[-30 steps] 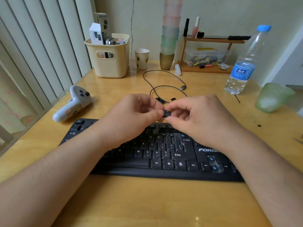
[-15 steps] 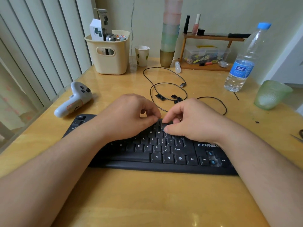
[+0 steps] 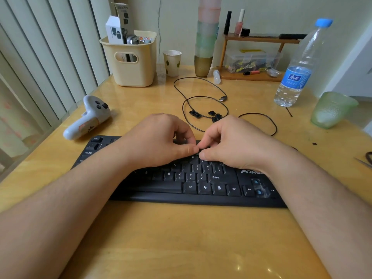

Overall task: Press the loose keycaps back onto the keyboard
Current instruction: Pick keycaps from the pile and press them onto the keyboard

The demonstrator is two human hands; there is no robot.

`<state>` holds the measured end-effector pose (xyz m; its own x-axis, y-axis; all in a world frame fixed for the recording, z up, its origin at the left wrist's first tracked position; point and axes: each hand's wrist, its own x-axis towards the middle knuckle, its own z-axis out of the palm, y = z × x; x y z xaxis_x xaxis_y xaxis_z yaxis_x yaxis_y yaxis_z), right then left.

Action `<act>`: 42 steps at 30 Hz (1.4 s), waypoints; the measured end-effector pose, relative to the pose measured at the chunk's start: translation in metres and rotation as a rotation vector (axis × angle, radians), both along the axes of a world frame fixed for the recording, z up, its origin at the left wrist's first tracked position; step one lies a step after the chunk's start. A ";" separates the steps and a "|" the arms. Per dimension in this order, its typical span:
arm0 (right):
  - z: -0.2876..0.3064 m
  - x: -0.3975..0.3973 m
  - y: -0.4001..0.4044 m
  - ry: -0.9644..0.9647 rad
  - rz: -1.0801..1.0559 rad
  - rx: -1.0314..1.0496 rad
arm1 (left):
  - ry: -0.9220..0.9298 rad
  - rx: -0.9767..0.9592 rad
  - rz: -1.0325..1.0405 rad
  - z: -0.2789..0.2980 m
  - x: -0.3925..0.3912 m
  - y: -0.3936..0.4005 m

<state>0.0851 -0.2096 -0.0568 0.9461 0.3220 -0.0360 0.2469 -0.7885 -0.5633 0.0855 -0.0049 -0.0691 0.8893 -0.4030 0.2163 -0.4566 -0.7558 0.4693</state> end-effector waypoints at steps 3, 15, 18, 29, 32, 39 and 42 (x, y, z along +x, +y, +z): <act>-0.001 -0.003 0.001 -0.069 -0.008 -0.063 | -0.012 0.004 0.002 -0.001 0.000 -0.001; 0.011 -0.010 -0.007 -0.130 0.192 -0.325 | 0.064 -0.011 0.019 0.000 0.000 -0.003; 0.014 -0.011 -0.007 -0.182 0.231 -0.387 | 0.082 -0.013 0.030 0.002 -0.001 -0.004; -0.004 0.005 -0.005 -0.232 0.210 -0.157 | 0.096 -0.024 0.067 0.001 0.000 0.002; -0.006 0.005 -0.007 -0.188 0.160 -0.072 | 0.101 -0.032 0.056 0.003 -0.001 0.002; 0.002 0.001 -0.010 -0.108 0.163 -0.093 | 0.123 -0.026 0.042 0.003 -0.003 0.000; 0.005 0.000 -0.009 -0.130 0.206 -0.170 | 0.146 -0.041 0.048 0.004 -0.003 -0.002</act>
<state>0.0852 -0.2188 -0.0522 0.8614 0.5078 0.0117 0.4734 -0.7943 -0.3806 0.0821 -0.0065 -0.0655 0.9307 -0.3523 0.0986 -0.3448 -0.7542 0.5588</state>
